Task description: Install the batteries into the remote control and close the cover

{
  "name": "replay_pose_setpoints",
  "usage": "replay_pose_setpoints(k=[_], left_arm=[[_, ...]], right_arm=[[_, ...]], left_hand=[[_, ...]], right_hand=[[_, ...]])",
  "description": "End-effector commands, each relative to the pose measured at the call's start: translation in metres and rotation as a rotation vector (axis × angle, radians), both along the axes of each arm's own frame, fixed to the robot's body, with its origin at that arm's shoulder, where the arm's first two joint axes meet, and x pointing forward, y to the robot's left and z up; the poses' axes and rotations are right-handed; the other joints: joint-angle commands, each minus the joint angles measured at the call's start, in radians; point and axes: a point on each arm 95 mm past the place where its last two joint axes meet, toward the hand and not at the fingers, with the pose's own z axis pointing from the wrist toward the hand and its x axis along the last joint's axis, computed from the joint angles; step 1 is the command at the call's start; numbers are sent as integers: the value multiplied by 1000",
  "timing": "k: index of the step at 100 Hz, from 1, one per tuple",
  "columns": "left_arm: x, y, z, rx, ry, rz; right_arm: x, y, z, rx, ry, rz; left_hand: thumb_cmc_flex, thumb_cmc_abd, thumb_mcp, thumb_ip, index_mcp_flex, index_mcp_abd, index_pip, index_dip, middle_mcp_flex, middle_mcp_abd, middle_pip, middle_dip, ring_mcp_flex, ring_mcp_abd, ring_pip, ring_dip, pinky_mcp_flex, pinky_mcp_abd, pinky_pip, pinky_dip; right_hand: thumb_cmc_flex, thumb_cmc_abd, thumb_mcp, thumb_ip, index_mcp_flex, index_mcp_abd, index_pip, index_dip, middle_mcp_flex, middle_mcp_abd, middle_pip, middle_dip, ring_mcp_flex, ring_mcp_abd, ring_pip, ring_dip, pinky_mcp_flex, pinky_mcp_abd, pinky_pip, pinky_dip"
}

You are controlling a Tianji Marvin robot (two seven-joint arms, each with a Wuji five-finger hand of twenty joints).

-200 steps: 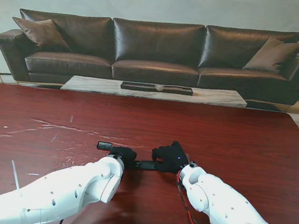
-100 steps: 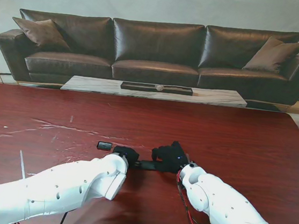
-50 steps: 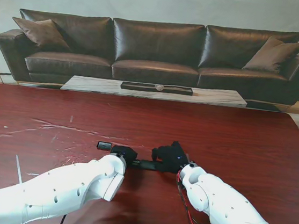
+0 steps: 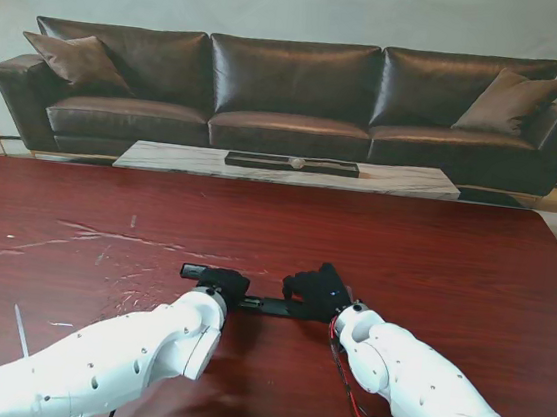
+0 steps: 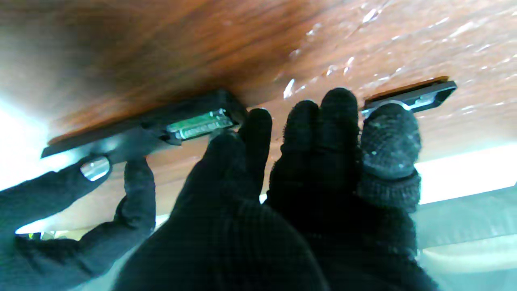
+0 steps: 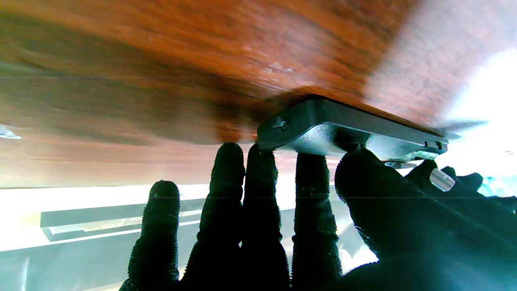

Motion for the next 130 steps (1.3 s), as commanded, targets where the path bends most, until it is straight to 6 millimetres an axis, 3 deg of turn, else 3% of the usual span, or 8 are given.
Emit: replay_pose_setpoints(k=[1, 46, 81, 95, 116, 130], left_arm=[[-2, -1, -1, 0, -4, -4], [0, -5, -7, 29, 27, -14], [3, -8, -11, 34, 40, -9], [2, -8, -11, 31, 51, 2], [2, -9, -12, 32, 74, 12], [2, -9, -13, 47, 83, 13]], right_arm=[[-14, -5, -23, -38, 58, 3], [-15, -4, -22, -32, 58, 3], [-15, -4, -22, -31, 57, 6], [-14, -4, -22, -32, 57, 8], [-14, -4, -22, -34, 55, 9], [-14, -4, -22, -33, 55, 10]], left_hand=[[21, 56, -10, 6, -1, 5, 22, 11, -17, 22, 27, 11, -11, 5, 18, 14, 5, 24, 34, 16], [11, -9, 3, 29, 5, -13, 91, 8, 11, 3, 59, 19, 19, -19, 38, 11, 41, 8, 52, 2], [35, 9, 11, 23, -13, 0, 116, 18, 10, 6, 69, 22, 21, -19, 45, 11, 46, 8, 56, -3], [81, 41, 1, 11, -24, 23, 111, 34, 2, 19, 62, 17, 10, -3, 40, 8, 27, 31, 56, -2], [86, 46, 38, 11, -36, 40, 109, 68, -3, 29, 60, 16, 0, 9, 42, 9, 8, 46, 61, 7], [86, 32, 21, 24, -15, 32, 115, 83, 25, 18, 72, 18, 33, -8, 52, 6, 52, 29, 72, 4]], right_hand=[[27, 6, -20, 15, 12, -29, 19, -1, 4, 7, -2, 0, 44, 24, -39, -24, -16, 6, 11, 12], [27, 11, -24, 16, 12, -28, 18, -1, 2, 8, -3, 0, 42, 23, -39, -24, -16, 3, 10, 11], [31, 14, -25, 17, 12, -29, 18, -1, 3, 7, -3, 0, 43, 24, -39, -24, -17, 5, 10, 11], [32, 15, -26, 17, 11, -29, 17, -1, 2, 8, -3, 0, 42, 22, -39, -24, -17, 5, 10, 11], [34, 11, -26, 17, 11, -29, 18, -1, 2, 7, -3, 0, 43, 23, -39, -24, -17, 5, 11, 11], [34, 11, -25, 17, 12, -30, 18, -1, 3, 7, -2, 0, 43, 23, -39, -24, -16, 5, 11, 11]])
